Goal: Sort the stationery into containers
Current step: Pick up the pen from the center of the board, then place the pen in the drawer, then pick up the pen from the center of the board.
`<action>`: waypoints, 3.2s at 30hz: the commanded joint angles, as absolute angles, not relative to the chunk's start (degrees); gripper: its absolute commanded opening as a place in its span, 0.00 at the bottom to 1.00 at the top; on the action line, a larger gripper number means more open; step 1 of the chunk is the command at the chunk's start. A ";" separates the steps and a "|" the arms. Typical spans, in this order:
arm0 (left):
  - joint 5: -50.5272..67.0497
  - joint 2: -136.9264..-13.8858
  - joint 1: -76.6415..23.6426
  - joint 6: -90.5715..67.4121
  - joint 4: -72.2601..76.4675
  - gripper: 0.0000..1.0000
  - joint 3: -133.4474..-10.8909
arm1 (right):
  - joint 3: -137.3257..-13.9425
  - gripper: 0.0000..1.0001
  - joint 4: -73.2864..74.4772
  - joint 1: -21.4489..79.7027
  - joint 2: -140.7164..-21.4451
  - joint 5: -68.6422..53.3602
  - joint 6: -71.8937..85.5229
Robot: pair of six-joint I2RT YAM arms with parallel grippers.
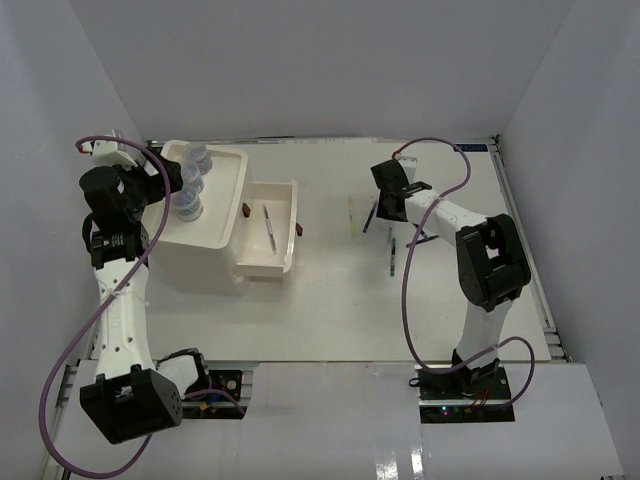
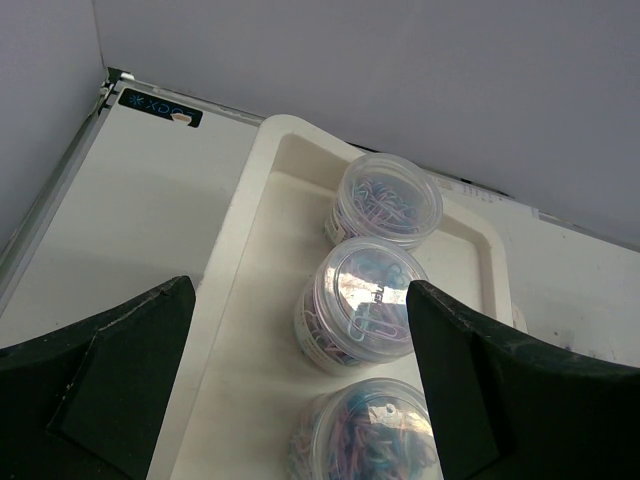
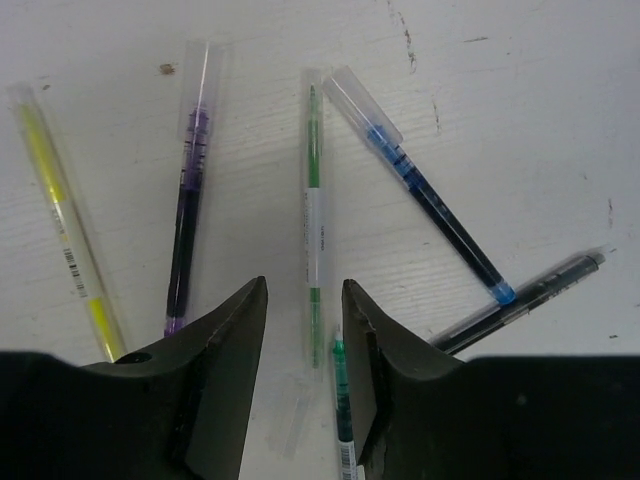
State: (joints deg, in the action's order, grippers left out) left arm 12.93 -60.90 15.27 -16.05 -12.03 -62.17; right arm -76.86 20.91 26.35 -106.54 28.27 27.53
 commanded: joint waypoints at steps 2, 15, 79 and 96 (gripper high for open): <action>13.36 -59.68 15.47 -16.35 -12.39 0.98 -62.14 | -80.51 0.41 20.13 24.35 -110.20 26.02 27.51; 13.98 -60.12 15.47 -16.52 -12.74 0.98 -62.49 | -83.76 0.33 19.60 22.59 -117.59 22.24 26.54; 14.15 -59.50 15.73 -16.70 -12.39 0.98 -62.05 | -101.78 0.46 16.70 50.98 -109.25 19.76 32.97; 14.68 -59.77 15.73 -16.87 -12.39 0.98 -62.14 | -96.41 0.42 21.18 35.69 -114.43 25.67 21.53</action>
State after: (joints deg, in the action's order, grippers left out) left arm 13.74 -60.90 15.33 -16.60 -12.43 -62.17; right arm -96.29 20.18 36.49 -111.68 26.61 23.31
